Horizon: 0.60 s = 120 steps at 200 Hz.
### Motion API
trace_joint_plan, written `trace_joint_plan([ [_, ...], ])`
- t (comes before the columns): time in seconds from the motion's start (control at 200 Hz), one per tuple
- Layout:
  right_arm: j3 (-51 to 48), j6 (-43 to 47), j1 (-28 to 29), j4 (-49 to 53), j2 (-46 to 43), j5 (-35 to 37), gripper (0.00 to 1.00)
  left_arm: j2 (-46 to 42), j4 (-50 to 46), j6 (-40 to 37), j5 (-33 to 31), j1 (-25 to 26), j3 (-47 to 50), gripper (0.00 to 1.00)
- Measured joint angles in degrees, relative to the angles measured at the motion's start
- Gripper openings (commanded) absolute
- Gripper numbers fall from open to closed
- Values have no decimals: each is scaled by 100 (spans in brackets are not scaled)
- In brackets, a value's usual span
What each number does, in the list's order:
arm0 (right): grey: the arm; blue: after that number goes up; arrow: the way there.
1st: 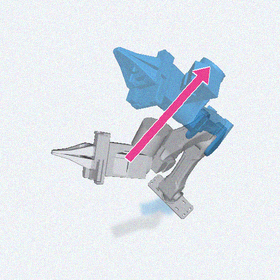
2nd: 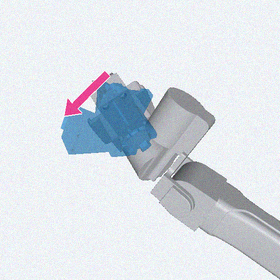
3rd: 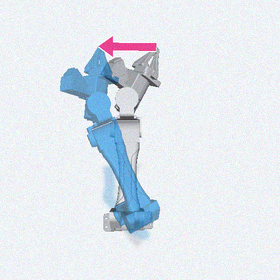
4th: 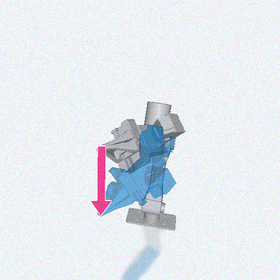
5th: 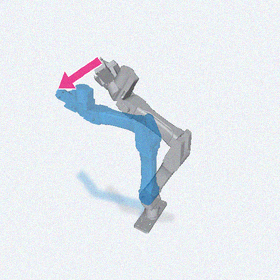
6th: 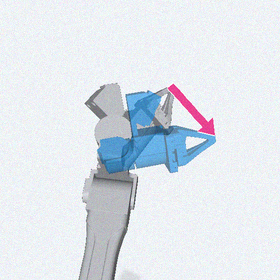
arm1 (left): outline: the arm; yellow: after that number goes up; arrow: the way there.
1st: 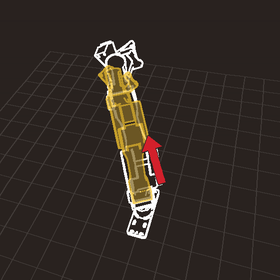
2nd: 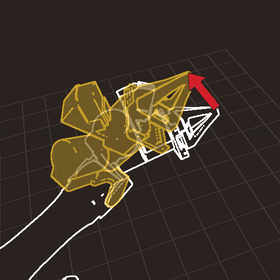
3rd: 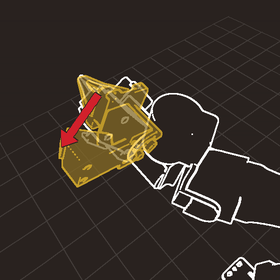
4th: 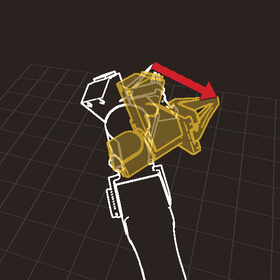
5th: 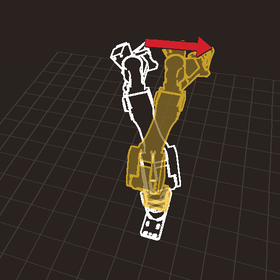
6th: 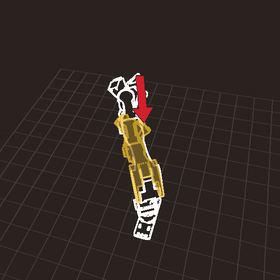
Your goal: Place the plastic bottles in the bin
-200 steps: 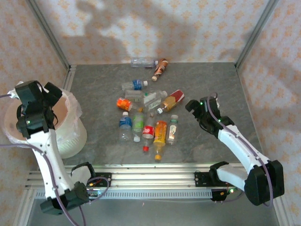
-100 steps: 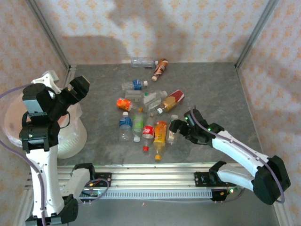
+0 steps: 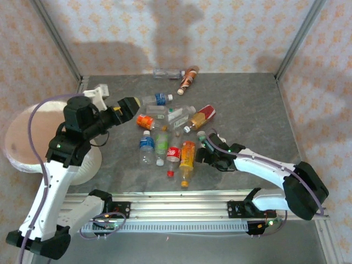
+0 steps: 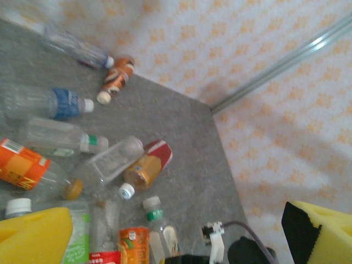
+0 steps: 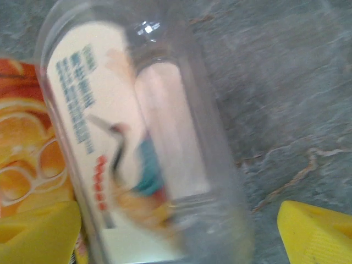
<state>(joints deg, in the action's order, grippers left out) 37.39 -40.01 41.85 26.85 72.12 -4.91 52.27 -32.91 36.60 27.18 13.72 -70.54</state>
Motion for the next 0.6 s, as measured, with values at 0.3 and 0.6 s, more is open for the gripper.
trace_joint_plan([
  [0.3,-24,935,0,-74,-179,369,95,881,197,-157,-527,1137,-153,100],
  [0.6,151,2035,-26,-74,409,361,78,1075,431,-208,-920,1368,-168,100],
])
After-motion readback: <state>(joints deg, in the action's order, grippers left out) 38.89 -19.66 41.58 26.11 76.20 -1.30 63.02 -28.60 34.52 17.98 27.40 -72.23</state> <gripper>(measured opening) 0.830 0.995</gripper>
